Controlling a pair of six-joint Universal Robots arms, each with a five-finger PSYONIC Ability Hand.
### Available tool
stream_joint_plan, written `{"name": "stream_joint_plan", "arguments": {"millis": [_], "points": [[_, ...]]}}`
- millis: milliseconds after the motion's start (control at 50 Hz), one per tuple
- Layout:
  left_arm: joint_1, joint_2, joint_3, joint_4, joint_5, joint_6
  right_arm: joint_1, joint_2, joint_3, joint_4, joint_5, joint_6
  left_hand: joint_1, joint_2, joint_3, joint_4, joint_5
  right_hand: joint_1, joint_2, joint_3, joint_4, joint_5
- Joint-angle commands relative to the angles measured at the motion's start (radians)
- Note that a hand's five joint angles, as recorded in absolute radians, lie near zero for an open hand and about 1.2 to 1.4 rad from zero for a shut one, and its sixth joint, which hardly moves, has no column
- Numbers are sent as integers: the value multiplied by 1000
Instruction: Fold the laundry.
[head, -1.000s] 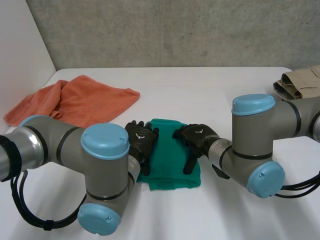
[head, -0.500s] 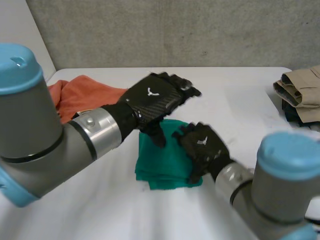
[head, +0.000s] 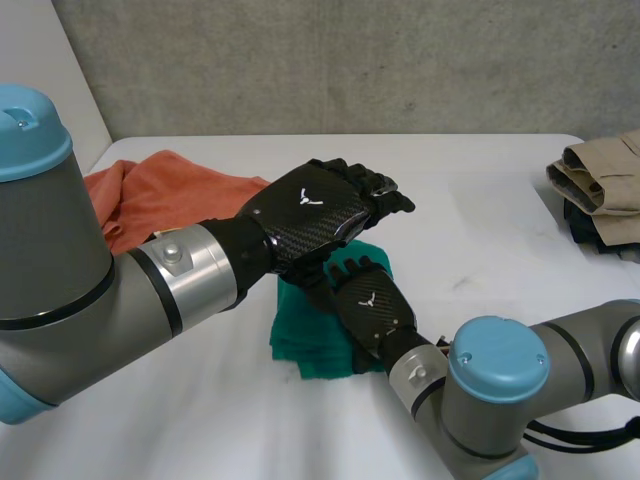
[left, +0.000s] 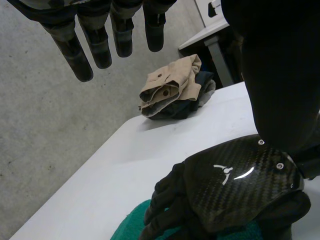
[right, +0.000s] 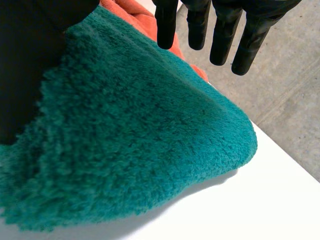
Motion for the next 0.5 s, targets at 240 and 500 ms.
{"name": "stream_joint_plan", "arguments": {"millis": [240,500], "points": [[2,0,0,3,0,-1,0,80,-172,55,-3,-5,28,15,10,16,5,565,541,547,529,534],[8,3,0,3,0,-1,-1,134,-256,105,-9,-10,28,15,10,16,5,1198,1174,1180,1163,1168]]}}
